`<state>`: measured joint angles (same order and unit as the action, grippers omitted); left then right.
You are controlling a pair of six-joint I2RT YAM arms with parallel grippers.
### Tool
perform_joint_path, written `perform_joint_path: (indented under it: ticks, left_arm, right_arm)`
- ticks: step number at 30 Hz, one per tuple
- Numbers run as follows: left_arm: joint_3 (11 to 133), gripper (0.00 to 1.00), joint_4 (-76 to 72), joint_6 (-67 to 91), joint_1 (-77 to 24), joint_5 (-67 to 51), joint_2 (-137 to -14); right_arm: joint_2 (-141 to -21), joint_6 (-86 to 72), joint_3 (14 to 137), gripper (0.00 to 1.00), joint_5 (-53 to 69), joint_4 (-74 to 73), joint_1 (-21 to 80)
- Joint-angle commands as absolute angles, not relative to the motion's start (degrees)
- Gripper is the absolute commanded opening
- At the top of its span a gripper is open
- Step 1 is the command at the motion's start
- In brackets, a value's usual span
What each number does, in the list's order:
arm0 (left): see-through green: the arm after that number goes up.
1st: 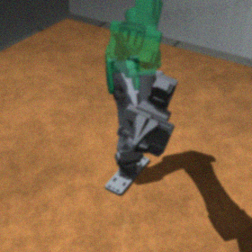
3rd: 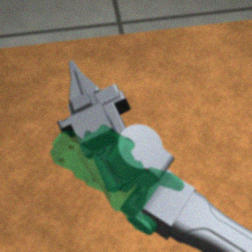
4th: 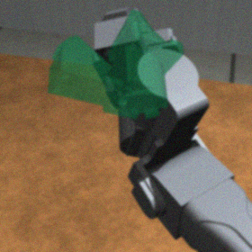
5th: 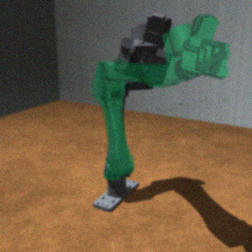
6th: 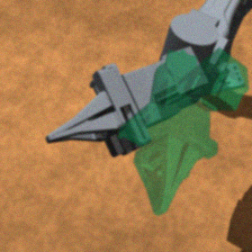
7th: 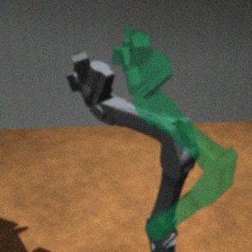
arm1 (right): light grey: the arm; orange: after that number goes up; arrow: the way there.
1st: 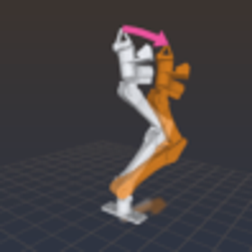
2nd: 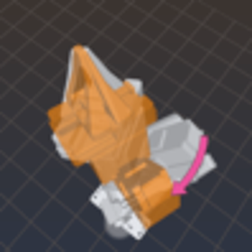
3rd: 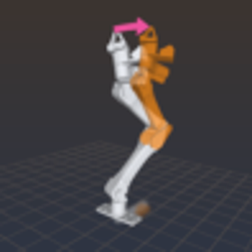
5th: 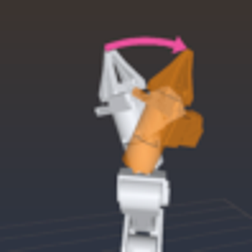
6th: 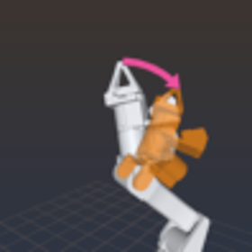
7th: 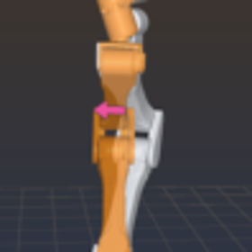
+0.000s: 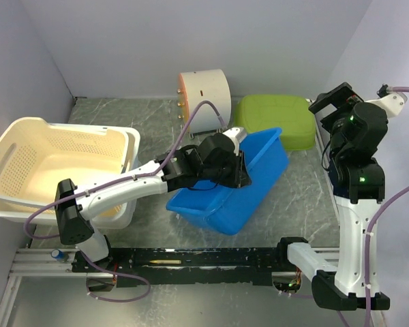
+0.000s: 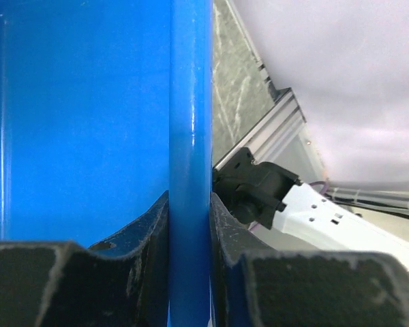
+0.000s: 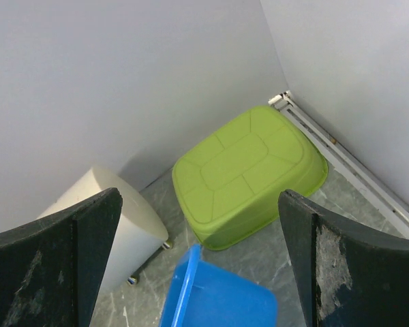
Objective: Turn the large container upside down
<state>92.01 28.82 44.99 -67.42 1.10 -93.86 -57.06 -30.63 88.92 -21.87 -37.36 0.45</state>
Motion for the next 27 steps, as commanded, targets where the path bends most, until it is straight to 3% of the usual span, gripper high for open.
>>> perform_joint_path:
  ticks: [1,12,27]
  left_arm:
    - [91.6,0.07,15.9,50.2,-66.6,-4.9,-90.9]
    - [79.6,0.07,-2.3,68.5,-59.4,-6.9,-82.9]
    - [57.5,0.07,-17.9,90.7,-55.5,-0.7,-75.1]
  right_arm:
    - [-57.1,-29.9,89.3,1.0,-22.3,-36.3,0.4]
    - [-57.9,-29.9,90.0,1.0,-22.0,-36.4,0.4]
    - [-58.5,-30.1,88.3,1.0,-20.4,-35.6,0.4]
